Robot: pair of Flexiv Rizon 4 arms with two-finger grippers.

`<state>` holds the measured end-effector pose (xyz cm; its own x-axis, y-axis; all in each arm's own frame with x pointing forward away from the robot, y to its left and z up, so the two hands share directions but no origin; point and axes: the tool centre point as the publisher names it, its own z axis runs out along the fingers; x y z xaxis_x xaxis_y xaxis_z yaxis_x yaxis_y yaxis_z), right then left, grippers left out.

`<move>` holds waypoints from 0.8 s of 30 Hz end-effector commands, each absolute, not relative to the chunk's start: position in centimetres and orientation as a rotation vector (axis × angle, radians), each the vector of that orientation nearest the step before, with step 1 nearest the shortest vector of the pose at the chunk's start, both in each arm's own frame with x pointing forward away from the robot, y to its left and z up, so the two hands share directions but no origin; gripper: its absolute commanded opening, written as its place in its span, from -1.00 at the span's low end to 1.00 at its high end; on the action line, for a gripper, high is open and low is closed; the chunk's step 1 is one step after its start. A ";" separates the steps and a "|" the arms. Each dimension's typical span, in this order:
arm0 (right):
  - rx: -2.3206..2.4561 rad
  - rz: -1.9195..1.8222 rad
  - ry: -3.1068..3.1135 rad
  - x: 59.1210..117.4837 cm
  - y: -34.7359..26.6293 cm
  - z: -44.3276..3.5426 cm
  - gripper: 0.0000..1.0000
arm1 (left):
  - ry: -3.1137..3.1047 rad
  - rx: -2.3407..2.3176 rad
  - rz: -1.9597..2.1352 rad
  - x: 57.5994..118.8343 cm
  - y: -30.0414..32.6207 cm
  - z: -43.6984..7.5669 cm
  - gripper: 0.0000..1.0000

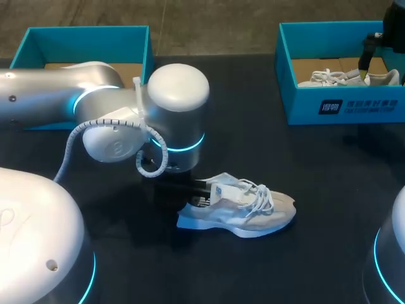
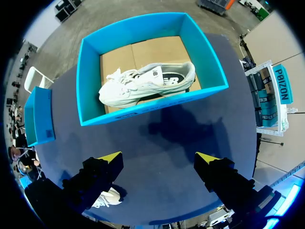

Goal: Take the shoe out of the shoebox, open the shoe tongue, remove and reinsert the insole, then place the shoe into the shoebox

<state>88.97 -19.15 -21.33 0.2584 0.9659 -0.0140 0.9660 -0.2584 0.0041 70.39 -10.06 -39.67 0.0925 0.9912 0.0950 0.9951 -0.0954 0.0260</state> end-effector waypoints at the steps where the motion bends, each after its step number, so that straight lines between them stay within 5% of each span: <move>1: 2.483 -0.014 1.906 89.0 -19.1 -21.4 1.00 | -2.085 -2.303 -0.125 70.3 -9.6 -39.4 0.25; 4: 2.483 -0.014 1.906 89.0 -19.1 -21.4 1.00 | -2.091 -2.311 -0.110 70.2 -9.5 -39.0 0.59; 6: 2.483 -0.014 1.906 89.0 -19.1 -21.4 1.00 | -2.098 -2.324 -0.093 70.1 -9.5 -38.6 1.00; 24: 2.483 -0.014 1.906 89.0 -19.1 -21.4 1.00 | -2.280 -2.370 0.180 69.2 -8.4 -31.0 1.00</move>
